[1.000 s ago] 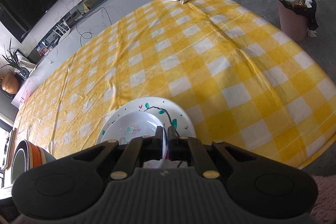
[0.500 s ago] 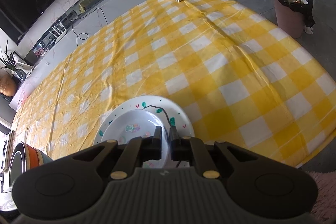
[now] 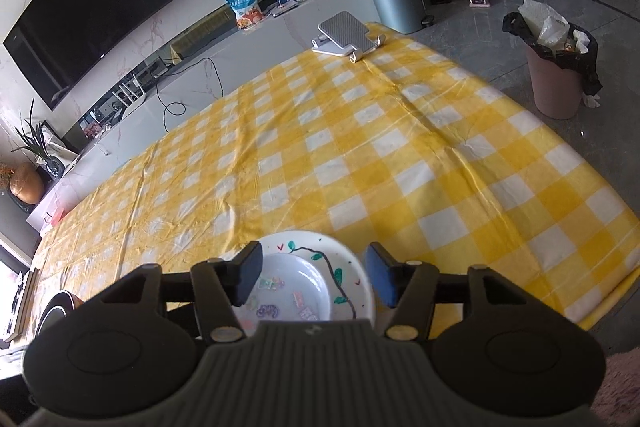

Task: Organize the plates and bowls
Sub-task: 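Open both tools to release the white sticker bowl on the plate, then move both tools to the rim of the steel bowl stack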

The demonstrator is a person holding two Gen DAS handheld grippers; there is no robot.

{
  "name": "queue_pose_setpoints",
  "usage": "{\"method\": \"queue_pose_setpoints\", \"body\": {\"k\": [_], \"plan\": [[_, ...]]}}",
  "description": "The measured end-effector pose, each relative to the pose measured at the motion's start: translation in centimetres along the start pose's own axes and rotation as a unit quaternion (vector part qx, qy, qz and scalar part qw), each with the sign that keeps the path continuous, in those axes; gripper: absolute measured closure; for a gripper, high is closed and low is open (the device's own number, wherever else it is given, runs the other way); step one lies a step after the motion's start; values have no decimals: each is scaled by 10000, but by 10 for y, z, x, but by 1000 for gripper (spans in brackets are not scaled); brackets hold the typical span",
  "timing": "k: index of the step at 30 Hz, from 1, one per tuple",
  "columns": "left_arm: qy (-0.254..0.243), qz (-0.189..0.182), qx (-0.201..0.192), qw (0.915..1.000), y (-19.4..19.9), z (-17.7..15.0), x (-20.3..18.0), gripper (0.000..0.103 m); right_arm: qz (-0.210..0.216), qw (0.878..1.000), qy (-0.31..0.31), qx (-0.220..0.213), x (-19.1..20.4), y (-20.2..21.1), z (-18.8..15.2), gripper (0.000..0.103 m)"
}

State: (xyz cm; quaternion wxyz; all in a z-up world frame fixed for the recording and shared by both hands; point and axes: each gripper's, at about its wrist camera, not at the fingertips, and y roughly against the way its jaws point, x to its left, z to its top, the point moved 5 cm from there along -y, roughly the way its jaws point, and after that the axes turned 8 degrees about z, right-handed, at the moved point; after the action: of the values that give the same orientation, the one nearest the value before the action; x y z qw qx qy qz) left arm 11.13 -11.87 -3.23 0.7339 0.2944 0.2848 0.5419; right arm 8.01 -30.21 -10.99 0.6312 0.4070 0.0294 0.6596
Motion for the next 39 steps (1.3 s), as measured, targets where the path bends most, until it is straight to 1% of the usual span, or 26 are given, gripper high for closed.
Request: {"method": "queue_pose_setpoints", "body": {"k": [2,4,6,7,8,10,12,15,17,19,21,23,26,28,31,35,39], "plan": [[-1,89,-224,9997,14,4,6,49,-26,9998,104,-138,7,8,-1,33],[-15,203,-445,9988,29,9,12,43,-142,9995,154,-242,14,16,-3,30],[-155,355,-712,9967,48,16,19,41,-411,9984,177,-348,21,25,-5,21],[-253,409,-828,9954,55,17,20,39,-574,9968,241,-507,26,32,-6,12],[-397,470,-966,9934,65,19,22,37,-646,9950,360,-676,33,38,-7,10],[-564,513,-1114,9908,79,21,28,29,-618,9937,582,-733,48,46,-8,10],[-532,479,-1156,9907,91,22,37,27,-536,9942,579,-727,60,52,-7,10],[-265,374,-1095,9929,102,24,58,25,-273,9971,402,-588,79,59,-7,10],[-50,352,-987,9945,107,25,76,25,54,9987,382,-343,97,59,-10,10],[156,307,-864,9957,111,24,91,25,257,9986,453,-87,112,58,-13,10],[384,102,-720,9966,114,22,108,25,340,9976,588,141,130,55,-19,10],[605,-89,-668,9959,115,19,123,25,384,9960,746,312,147,52,-27,10],[898,3,-589,9942,112,14,146,25,508,9942,774,543,164,46,-36,11],[1103,8,-509,9926,108,10,160,25,600,9931,703,725,172,39,-41,11],[1508,-173,-330,9879,99,2,181,25,655,9915,615,944,182,28,-49,13],[2000,-301,-109,9793,86,-9,205,22,518,9903,646,1117,186,15,-59,14],[2358,-509,149,9703,70,-20,217,21,445,9895,482,1285,181,1,-66,15]]}}
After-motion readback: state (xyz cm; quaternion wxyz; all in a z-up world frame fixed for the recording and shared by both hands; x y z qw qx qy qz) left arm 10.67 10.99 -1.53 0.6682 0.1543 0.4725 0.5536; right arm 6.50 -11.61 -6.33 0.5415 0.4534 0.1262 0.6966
